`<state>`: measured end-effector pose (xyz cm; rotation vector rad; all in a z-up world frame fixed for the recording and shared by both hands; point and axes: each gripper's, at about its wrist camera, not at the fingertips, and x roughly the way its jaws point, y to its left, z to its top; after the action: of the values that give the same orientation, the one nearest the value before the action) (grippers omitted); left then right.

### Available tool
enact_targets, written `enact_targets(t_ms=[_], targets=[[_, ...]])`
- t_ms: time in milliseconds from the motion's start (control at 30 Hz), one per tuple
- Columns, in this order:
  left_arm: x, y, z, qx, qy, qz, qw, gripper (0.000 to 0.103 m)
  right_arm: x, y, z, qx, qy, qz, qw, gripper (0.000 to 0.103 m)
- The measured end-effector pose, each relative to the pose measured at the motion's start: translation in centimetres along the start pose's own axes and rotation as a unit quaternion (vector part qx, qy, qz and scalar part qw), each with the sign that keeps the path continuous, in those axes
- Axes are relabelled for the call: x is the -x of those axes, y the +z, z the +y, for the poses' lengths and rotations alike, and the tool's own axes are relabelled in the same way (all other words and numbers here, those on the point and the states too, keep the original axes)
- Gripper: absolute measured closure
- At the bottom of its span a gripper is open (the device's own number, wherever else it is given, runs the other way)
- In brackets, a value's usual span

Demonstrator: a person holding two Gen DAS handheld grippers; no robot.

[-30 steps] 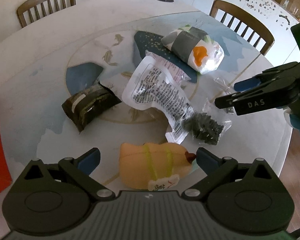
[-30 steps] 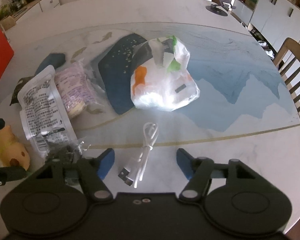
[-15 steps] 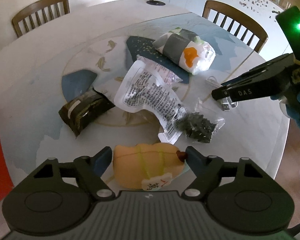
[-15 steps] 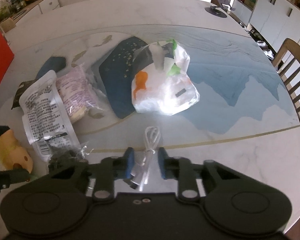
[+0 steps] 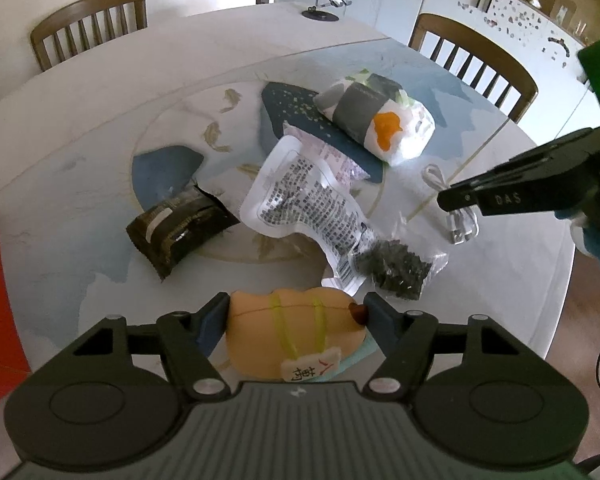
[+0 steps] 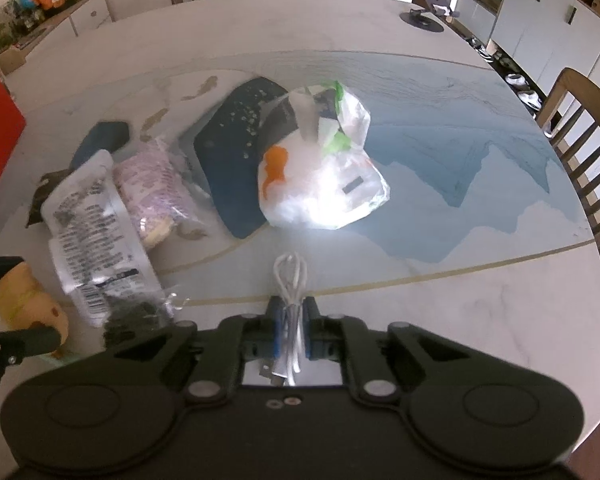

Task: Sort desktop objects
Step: 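Grasp the white USB cable with the right tool while the left tool grasps the orange squishy toy, then carry the orange toy in the left tool while the right tool carries the cable to the box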

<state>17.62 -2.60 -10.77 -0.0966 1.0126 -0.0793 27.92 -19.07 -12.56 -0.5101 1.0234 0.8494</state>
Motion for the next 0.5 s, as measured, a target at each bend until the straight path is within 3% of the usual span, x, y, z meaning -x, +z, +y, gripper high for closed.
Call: enact_targets(t_ms=[500], targets=[[2.9, 0.5, 1.0, 0.025, -0.003, -0.018, 0.9995, 0.031, 4.3, 0.2, 1.7, 0.018, 0.021, -0.026, 0.999, 0.096]])
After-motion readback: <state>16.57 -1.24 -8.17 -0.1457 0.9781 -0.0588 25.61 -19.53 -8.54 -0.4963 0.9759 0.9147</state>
